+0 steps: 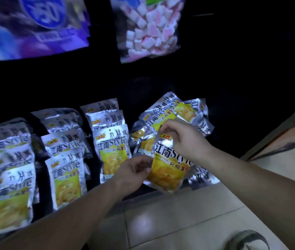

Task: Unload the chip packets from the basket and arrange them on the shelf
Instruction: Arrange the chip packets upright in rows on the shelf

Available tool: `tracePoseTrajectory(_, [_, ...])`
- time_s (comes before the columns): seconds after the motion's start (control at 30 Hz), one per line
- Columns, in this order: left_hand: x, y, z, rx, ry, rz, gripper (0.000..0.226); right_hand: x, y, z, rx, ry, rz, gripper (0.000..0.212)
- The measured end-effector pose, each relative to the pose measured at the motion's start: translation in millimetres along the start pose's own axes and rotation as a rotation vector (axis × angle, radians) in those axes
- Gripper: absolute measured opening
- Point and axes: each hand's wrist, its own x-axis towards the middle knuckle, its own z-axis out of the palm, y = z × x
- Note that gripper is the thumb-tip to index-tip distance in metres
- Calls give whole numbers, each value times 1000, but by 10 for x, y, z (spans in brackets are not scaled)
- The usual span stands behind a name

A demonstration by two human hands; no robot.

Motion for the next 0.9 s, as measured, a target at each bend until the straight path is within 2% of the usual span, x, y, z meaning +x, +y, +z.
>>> tracePoseTrajectory(0.07, [-88,-45,-155,36,17,-18,43,94,-107,158,-35,-14,-26,45])
tracePoseTrajectory(0.13, [-178,-103,-289,86,45,-60,47,206,-224,344,-56,-55,-42,40])
tracePoseTrajectory(0.2, [-243,-181,-351,116,59,-100,41,311,-299,504,-51,-89,-35,34])
tracePoseTrajectory(0.3, [-301,-314,-413,120,106,-116,40,440,-326,669,-10,-123,11,36])
tracePoseTrajectory(0.5, [-288,-416,-475,227,58,-79,33,487,-153,764,177,-97,131,37])
tracePoseTrajectory(0.6, [-267,-420,-495,281,76,-65,39,523,-51,784,155,-45,191,38])
tracePoseTrajectory(0.77, [-262,-468,-671,305,230,-140,27,533,46,857,60,-29,223,40])
tracePoseTrajectory(0.9, [-328,-518,-748,377,258,-179,20,563,-127,976,4,-72,137,36])
